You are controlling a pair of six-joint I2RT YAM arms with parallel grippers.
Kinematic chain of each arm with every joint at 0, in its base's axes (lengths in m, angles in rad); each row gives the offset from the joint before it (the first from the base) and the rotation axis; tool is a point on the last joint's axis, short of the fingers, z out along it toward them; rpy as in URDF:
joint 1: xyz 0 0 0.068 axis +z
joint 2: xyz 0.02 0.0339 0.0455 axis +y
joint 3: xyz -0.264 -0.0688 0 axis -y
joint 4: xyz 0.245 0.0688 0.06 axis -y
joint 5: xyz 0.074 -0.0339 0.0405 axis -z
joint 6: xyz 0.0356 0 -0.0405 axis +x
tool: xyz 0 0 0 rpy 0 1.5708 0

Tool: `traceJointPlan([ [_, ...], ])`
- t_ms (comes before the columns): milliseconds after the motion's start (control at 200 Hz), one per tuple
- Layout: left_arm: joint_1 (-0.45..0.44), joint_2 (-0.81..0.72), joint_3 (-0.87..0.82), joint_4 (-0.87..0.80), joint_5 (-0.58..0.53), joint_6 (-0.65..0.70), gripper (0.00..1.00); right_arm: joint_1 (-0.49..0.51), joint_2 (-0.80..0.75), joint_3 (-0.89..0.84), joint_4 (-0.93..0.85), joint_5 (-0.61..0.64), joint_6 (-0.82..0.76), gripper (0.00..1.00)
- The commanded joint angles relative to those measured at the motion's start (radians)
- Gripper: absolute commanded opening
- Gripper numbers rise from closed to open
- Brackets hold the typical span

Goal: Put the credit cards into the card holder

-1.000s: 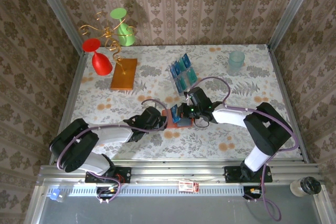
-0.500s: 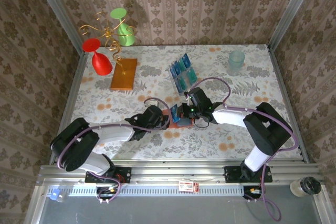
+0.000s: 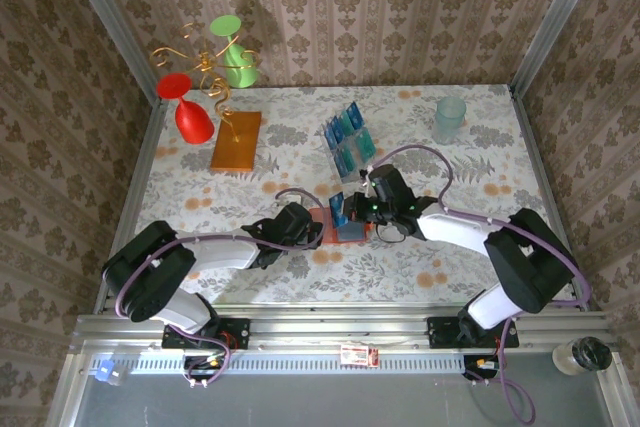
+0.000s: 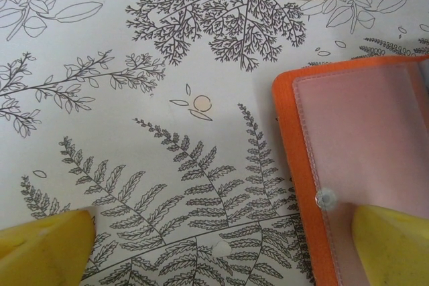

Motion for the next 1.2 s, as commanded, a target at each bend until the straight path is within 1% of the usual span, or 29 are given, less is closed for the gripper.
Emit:
traceJointPlan([
  [0, -0.008, 0.016, 0.001, -0.065, -0.025, -0.015, 1.00, -0.012, -0.037, -0.041, 0.018, 0.035, 0.036, 0.00],
  [110, -0.010, 0.017, 0.002, -0.067, -0.028, -0.016, 1.00, -0.014, -0.043, -0.081, 0.073, 0.032, 0.058, 0.00],
  [215, -0.013, 0.018, 0.004, -0.072, -0.036, -0.017, 1.00, -0.014, -0.035, -0.138, 0.203, 0.011, 0.083, 0.00],
  [385, -0.017, 0.017, 0.007, -0.081, -0.049, -0.022, 1.00, -0.013, 0.006, -0.191, 0.345, -0.002, 0.113, 0.00],
  [545, -0.018, 0.021, 0.010, -0.087, -0.053, -0.025, 1.00, -0.012, 0.038, -0.220, 0.441, 0.008, 0.138, 0.00],
  [825, -0.020, 0.030, 0.013, -0.092, -0.052, -0.028, 1.00, -0.012, 0.099, -0.234, 0.530, 0.012, 0.166, 0.00],
  [1195, -0.021, 0.035, 0.010, -0.085, -0.052, -0.031, 1.00, -0.010, 0.125, -0.257, 0.552, 0.013, 0.167, 0.00],
])
